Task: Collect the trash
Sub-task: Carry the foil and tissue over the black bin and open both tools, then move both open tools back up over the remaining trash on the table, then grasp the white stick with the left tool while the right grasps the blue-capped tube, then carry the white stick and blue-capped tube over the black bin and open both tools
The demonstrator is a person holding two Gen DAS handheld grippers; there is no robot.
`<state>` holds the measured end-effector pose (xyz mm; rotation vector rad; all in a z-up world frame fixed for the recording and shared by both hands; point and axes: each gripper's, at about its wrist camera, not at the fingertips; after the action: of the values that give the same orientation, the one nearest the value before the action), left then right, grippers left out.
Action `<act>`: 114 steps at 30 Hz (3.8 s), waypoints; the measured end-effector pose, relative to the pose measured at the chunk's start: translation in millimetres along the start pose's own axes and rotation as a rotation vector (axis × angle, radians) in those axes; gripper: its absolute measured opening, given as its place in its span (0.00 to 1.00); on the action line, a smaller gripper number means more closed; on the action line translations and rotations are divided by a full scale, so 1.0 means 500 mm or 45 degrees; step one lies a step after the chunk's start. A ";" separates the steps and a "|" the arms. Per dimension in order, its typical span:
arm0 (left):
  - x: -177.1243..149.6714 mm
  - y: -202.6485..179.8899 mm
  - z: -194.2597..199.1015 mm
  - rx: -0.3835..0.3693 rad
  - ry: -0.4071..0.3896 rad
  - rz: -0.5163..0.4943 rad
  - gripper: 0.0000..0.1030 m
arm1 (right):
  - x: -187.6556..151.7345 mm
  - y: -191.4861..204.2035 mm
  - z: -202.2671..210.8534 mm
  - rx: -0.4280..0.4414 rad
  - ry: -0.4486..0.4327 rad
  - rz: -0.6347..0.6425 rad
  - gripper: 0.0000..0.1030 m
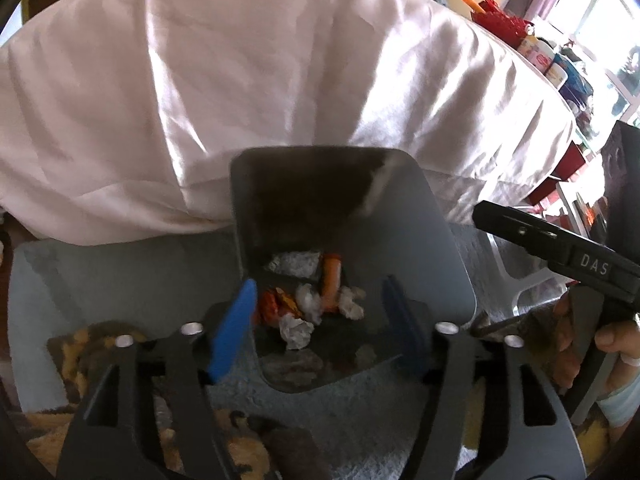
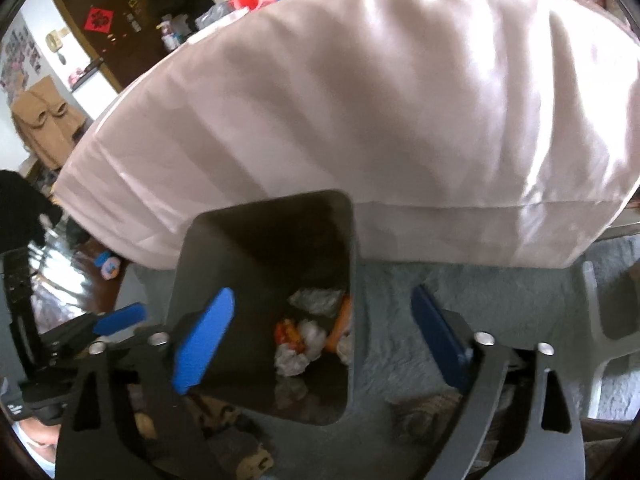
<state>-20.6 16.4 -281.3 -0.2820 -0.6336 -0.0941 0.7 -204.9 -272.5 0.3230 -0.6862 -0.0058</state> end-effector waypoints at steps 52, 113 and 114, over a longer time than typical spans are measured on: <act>0.554 0.012 -0.116 0.180 -0.196 -0.033 0.78 | 0.561 0.094 -0.229 -0.198 -0.093 0.118 0.91; 0.279 -0.078 0.174 0.098 -0.270 -0.053 0.77 | 0.258 0.089 0.143 -0.075 -0.200 0.107 0.57; 0.262 -0.075 0.174 0.092 -0.267 -0.050 0.77 | 0.245 0.088 0.144 -0.069 -0.194 0.101 0.57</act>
<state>28.8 5.5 -127.7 -0.2107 -0.8491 -0.0795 46.4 -197.4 -131.3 0.2447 -0.8484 0.0270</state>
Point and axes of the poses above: each gripper's, at about its wrist camera, not at the fingertips, and z roughly against the way its jaws point, y to its left, x to its top, and after that the axes turned 8 degrees about -y, right-handed
